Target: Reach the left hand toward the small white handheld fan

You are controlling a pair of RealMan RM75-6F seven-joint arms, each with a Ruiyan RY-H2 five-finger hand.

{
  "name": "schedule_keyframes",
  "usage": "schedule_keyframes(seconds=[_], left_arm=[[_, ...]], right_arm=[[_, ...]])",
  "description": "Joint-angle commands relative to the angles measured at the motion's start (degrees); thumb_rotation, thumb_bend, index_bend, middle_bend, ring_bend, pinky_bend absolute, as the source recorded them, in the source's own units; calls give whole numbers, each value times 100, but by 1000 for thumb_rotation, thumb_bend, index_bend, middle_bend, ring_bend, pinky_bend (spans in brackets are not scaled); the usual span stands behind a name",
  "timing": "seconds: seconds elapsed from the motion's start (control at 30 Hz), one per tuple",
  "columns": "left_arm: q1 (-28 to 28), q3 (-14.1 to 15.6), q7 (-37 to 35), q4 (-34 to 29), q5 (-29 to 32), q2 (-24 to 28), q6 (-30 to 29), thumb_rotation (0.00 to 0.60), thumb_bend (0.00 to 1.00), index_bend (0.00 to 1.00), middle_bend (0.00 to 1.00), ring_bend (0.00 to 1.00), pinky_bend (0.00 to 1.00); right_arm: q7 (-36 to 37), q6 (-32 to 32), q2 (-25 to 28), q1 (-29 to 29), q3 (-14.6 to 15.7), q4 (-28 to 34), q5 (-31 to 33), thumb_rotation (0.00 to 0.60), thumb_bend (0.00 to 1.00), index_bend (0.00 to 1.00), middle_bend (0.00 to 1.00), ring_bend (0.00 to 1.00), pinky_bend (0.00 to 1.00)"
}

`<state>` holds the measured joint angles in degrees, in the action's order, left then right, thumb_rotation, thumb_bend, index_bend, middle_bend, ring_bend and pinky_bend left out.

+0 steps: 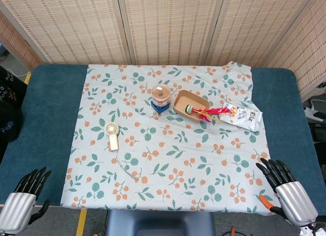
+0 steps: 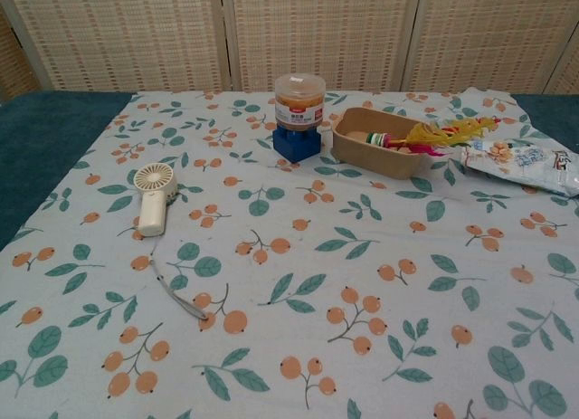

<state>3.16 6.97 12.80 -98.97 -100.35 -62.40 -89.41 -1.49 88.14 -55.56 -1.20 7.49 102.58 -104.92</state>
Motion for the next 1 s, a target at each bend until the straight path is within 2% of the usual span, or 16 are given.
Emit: schedule_keyframes(seconds=[0.03,0.17,0.23,0.27,0.33,0.37,0.4,0.43,0.53,0.73,1.0], left_arm=[[-37,-12,14,37,-23,-52,42,600,390,0,0,0,144],[-248,-94,48,230,-107,-328,297,600,420,0,3,1,210],[-385,-203,111,377,-63,-550,463,600,462,0,80,62,309],[-490,-316,196,492,8,-732,582,600,495,0,165,133,392],[-687,-507,340,650,217,-1036,864,600,611,0,505,416,661],[-783,-574,378,681,378,-1129,1066,600,666,0,637,524,750],[-857,-631,421,700,512,-1191,1216,600,722,0,745,613,813],[-960,-706,480,740,675,-1273,1415,600,771,0,805,661,845],[-1262,-932,683,913,1092,-1533,1892,600,827,0,872,719,889],[-1746,-1202,901,1247,1554,-1953,2436,600,850,0,951,785,939],[-2204,-1381,1090,1600,1872,-2392,2758,600,847,0,965,799,948]], right_arm=[[-9,-32,-1,12,1,2,21,600,184,0,0,0,0],[-47,-45,-32,16,-22,-10,66,600,184,0,0,0,0],[-63,-43,-68,22,-41,-24,74,600,184,0,0,0,0],[-86,-60,-96,28,-55,-37,98,600,184,0,0,0,0],[-145,-117,-149,51,-84,-60,155,600,184,0,0,0,0],[-179,-149,-171,64,-93,-72,172,600,184,0,0,0,0],[-204,-167,-190,72,-101,-77,181,600,184,0,0,0,0],[-232,-184,-216,83,-111,-83,186,600,184,0,0,0,0],[-323,-198,-293,95,-137,-112,198,600,184,0,0,0,0],[-446,-135,-364,73,-181,-140,232,600,184,0,0,0,0],[-540,-286,-434,140,-290,-177,507,600,184,0,0,0,0]])
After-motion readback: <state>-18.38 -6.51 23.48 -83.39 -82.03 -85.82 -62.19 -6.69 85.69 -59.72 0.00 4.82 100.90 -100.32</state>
